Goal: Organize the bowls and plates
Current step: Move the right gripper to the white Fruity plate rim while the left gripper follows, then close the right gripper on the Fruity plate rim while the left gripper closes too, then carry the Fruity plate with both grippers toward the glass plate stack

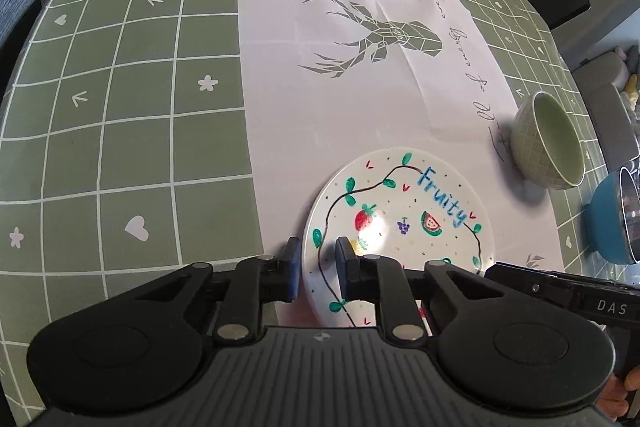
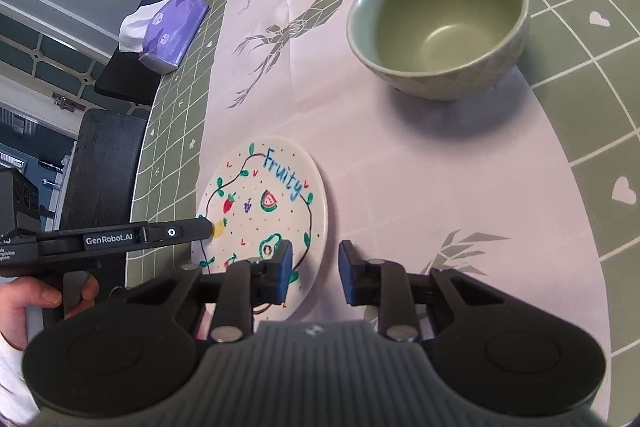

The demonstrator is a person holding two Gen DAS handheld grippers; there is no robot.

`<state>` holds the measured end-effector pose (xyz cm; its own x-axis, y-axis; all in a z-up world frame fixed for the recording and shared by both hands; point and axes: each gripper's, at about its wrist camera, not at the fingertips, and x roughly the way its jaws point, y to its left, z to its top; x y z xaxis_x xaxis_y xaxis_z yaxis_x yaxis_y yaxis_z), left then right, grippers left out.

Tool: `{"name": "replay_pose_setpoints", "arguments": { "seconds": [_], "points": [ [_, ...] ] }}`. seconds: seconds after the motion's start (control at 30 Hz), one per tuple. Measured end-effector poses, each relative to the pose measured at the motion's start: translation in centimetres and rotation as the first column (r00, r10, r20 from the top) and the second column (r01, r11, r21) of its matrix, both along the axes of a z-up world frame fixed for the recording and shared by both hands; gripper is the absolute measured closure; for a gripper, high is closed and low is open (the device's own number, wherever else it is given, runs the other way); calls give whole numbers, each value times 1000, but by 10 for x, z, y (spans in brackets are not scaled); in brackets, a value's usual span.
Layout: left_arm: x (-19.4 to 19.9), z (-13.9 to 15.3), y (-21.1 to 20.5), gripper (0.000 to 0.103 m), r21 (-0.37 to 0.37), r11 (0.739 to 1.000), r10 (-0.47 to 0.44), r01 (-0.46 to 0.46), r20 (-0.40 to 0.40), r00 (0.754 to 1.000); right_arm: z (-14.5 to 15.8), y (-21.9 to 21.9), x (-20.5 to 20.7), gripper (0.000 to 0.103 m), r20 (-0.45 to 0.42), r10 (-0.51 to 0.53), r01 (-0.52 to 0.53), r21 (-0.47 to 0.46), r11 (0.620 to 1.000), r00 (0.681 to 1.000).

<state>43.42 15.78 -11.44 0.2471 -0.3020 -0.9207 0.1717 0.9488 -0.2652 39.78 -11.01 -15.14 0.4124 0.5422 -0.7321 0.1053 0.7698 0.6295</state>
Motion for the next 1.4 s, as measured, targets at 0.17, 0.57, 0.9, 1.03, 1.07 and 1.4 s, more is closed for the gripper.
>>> {"name": "replay_pose_setpoints", "arguments": {
  "seconds": [0.17, 0.57, 0.9, 1.03, 1.07, 1.4],
  "points": [
    [0, 0, 1, 83, -5, 1000, 25, -25, 5, 1000, -4, 0, -1, 91, 3, -21, 21, 18, 1000, 1000],
    [-9, 12, -14, 84, 19, 999, 30, -30, 39, 999, 4, -12, -8, 97, 26, -43, 43, 6, 999, 999],
    [-32, 39, -32, 84, 18, 1000, 12, -13, 70, 997, 26, -31, -28, 97, 54, -53, 52, 16, 998, 997],
    [-48, 52, -43, 84, 9, 1000, 13, -14, 87, 996, 38, -43, -43, 97, 68, -60, 59, 23, 998, 996],
    [-53, 54, -47, 84, 6, 1000, 13, -13, 90, 996, 41, -46, -47, 97, 72, -61, 60, 20, 998, 996],
    [-108, 67, -84, 84, -8, 1000, 16, -16, 95, 995, 54, -82, -95, 97, 81, -65, 64, 14, 998, 995]
  ]
}}
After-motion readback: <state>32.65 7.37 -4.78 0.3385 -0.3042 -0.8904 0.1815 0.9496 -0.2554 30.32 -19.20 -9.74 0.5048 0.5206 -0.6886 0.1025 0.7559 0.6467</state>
